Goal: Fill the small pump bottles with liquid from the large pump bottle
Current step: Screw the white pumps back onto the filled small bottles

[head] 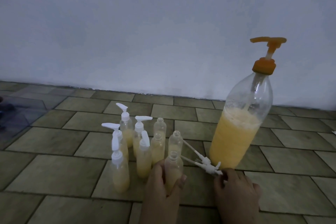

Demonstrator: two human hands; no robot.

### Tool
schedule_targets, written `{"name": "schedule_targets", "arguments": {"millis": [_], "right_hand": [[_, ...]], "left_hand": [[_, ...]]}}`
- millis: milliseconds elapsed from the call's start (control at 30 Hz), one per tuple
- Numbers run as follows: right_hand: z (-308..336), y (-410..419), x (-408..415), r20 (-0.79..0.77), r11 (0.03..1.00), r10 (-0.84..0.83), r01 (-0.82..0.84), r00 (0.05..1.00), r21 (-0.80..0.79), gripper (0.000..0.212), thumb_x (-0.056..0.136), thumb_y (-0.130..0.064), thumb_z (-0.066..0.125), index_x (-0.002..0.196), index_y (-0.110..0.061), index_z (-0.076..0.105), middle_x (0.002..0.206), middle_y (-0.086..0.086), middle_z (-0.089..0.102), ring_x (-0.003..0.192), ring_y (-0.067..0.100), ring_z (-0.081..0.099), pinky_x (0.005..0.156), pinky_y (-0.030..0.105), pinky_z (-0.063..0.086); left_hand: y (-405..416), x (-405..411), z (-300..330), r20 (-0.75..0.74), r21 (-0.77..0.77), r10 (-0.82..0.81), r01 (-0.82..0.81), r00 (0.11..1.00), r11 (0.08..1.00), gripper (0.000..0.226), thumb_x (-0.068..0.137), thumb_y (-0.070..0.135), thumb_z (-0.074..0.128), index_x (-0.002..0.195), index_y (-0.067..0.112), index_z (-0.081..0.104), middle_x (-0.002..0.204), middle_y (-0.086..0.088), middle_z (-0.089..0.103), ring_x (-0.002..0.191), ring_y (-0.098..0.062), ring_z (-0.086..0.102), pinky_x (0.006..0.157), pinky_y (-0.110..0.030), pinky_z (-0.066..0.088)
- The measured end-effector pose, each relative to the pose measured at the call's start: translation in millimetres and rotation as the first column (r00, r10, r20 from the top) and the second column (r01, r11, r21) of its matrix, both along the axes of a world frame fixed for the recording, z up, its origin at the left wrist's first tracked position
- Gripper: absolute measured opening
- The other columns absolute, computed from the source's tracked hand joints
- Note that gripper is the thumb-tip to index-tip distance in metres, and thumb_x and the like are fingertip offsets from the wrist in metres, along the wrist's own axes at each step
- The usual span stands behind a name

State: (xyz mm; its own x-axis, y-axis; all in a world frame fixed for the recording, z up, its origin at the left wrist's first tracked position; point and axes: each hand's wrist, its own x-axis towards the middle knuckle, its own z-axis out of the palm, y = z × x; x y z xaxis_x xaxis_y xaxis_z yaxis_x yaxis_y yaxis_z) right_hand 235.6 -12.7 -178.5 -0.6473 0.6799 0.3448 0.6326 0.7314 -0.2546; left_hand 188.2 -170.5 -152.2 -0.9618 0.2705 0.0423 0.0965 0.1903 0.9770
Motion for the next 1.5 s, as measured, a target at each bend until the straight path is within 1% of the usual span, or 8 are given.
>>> {"name": "schedule_targets", "arguments": {"millis": [167, 367, 500, 700, 833, 1000, 1333, 1500], "right_hand": [[19, 16, -5, -0.059, 0.960, -0.090, 0.071, 0.994, -0.269, 0.016, 0.087, -0.032, 0.057, 0.093, -0.019, 0.065, 0.082, 0.001, 0.064, 0.070, 0.016, 0.050, 0.062, 0.028, 0.035], [39, 19, -2, -0.283, 0.966, -0.154, 0.085, 0.947, -0.244, 0.015, 0.076, -0.012, 0.067, 0.092, -0.011, 0.070, 0.087, 0.011, 0.068, 0.080, 0.030, 0.060, 0.066, 0.031, 0.037], [56, 17, 5, -0.453, 0.984, -0.130, 0.059, 0.882, -0.168, 0.010, 0.074, -0.005, 0.069, 0.084, -0.009, 0.072, 0.081, 0.012, 0.068, 0.075, 0.031, 0.063, 0.065, 0.029, 0.037], [91, 19, 18, -0.623, 0.991, -0.121, 0.058, 0.773, -0.119, 0.007, 0.077, -0.012, 0.070, 0.083, -0.012, 0.072, 0.073, 0.009, 0.063, 0.068, 0.029, 0.057, 0.066, 0.030, 0.040], [117, 19, 23, -0.702, 0.985, -0.126, 0.004, 0.701, -0.173, 0.017, 0.076, -0.037, 0.061, 0.088, -0.028, 0.069, 0.075, 0.000, 0.065, 0.069, 0.022, 0.060, 0.072, 0.040, 0.051], [140, 17, 23, -0.736, 0.954, -0.086, -0.156, 0.671, -0.254, 0.020, 0.068, -0.051, 0.060, 0.087, -0.046, 0.065, 0.073, -0.005, 0.066, 0.065, 0.023, 0.062, 0.066, 0.053, 0.054], [158, 8, 18, -0.728, 0.939, 0.148, -0.327, 0.669, -0.110, 0.014, 0.069, -0.043, 0.058, 0.081, -0.039, 0.065, 0.068, -0.005, 0.065, 0.059, 0.022, 0.059, 0.059, 0.046, 0.052], [168, 16, 12, -0.770, 0.946, 0.129, -0.310, 0.625, -0.093, 0.012, 0.072, -0.042, 0.061, 0.083, -0.040, 0.066, 0.074, -0.005, 0.066, 0.060, 0.024, 0.059, 0.057, 0.049, 0.052]], "left_hand": [[-1, 1, 5, 0.037, 0.013, -0.022, 0.022, 0.999, 1.000, 0.034, 0.080, 0.036, 0.068, 0.106, 0.040, 0.047, 0.104, 0.018, 0.056, 0.091, 0.004, 0.055, 0.064, -0.008, 0.045], [-3, -1, 8, 0.045, 0.004, -0.035, 0.035, 0.998, 0.999, 0.033, 0.078, 0.037, 0.069, 0.104, 0.040, 0.049, 0.103, 0.017, 0.058, 0.090, 0.005, 0.056, 0.066, -0.010, 0.042], [-3, -3, 13, 0.036, 0.008, -0.046, 0.046, 0.998, 0.999, 0.031, 0.078, 0.038, 0.069, 0.103, 0.038, 0.051, 0.102, 0.017, 0.059, 0.089, 0.004, 0.057, 0.065, -0.010, 0.044], [-4, -5, 25, -0.010, 0.036, -0.051, 0.052, 0.999, 0.998, 0.027, 0.075, 0.039, 0.070, 0.096, 0.041, 0.054, 0.095, 0.017, 0.064, 0.089, 0.002, 0.060, 0.064, -0.008, 0.046], [-5, -6, 31, -0.003, 0.060, -0.077, 0.077, 0.997, 0.995, 0.029, 0.071, 0.046, 0.070, 0.095, 0.042, 0.055, 0.095, 0.019, 0.064, 0.089, 0.003, 0.060, 0.068, -0.013, 0.049], [-8, -8, 36, -0.074, 0.085, -0.054, 0.060, 0.996, 0.995, 0.042, 0.059, 0.060, 0.064, 0.097, 0.042, 0.059, 0.093, 0.021, 0.067, 0.087, 0.001, 0.062, 0.073, -0.025, 0.053], [-18, -13, 61, -0.176, 0.106, 0.010, 0.009, 0.984, 0.994, 0.043, 0.056, 0.061, 0.062, 0.095, 0.042, 0.060, 0.094, 0.024, 0.065, 0.086, 0.002, 0.060, 0.064, -0.014, 0.051], [-21, -16, 60, -0.207, 0.075, 0.054, -0.039, 0.977, 0.996, 0.051, 0.059, 0.064, 0.066, 0.105, 0.043, 0.058, 0.095, 0.023, 0.065, 0.089, 0.003, 0.059, 0.072, -0.023, 0.053]]}}
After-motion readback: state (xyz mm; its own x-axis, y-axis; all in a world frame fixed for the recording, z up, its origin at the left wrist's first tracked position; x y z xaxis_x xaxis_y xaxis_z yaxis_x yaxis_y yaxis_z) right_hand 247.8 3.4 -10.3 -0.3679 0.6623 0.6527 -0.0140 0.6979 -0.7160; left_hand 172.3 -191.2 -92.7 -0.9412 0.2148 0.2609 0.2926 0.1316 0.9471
